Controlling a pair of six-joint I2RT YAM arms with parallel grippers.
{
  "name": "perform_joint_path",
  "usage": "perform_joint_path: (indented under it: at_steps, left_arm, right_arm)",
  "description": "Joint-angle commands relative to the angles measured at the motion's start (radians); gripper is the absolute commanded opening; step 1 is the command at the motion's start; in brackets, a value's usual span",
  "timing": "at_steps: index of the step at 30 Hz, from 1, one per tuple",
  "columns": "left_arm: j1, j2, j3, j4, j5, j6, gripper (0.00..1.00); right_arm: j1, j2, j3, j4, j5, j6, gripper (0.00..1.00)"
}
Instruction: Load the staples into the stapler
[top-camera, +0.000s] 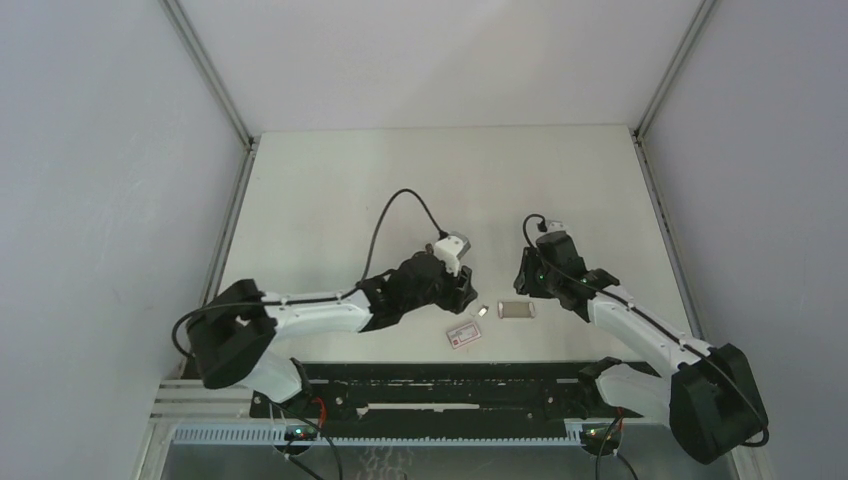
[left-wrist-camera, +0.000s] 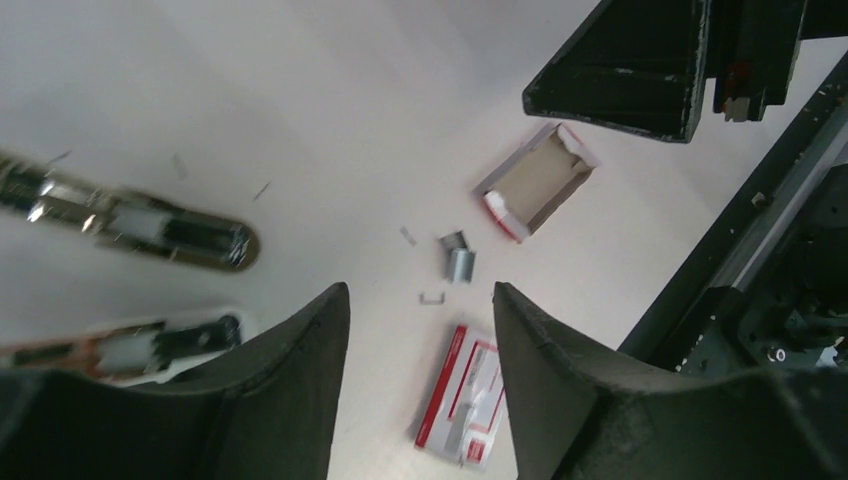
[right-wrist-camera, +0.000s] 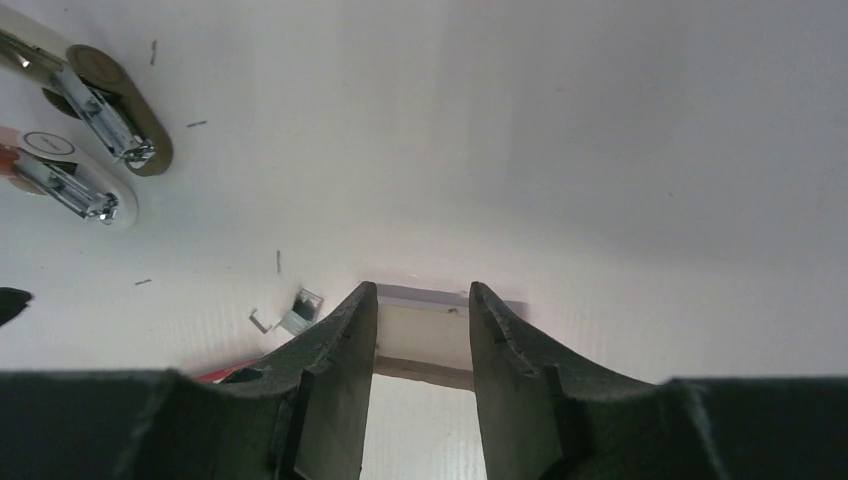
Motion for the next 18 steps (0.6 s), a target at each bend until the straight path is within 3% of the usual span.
perform_joint_path:
  at_steps: [1,8,18]
  left_arm:
    - [-0.033,0.112,0.129,0.04,0.026,0.056,0.53]
    - [-0.059,0.257,0.224,-0.016,0.046,0.091,0.45]
    - [-0.061,0.33,0.239,-0.042,0.03,0.108,0.38]
  right_arm:
    - [-0.056,-0.066,-0.023,0.024,-0.061,-0.033,0.39]
    - [-0.094,-0.098,-0.046,0.031,-0.094,-0.04,0.39]
    - [-0.117,-0.122,-0.063,0.033,-0.12,-0.038,0.39]
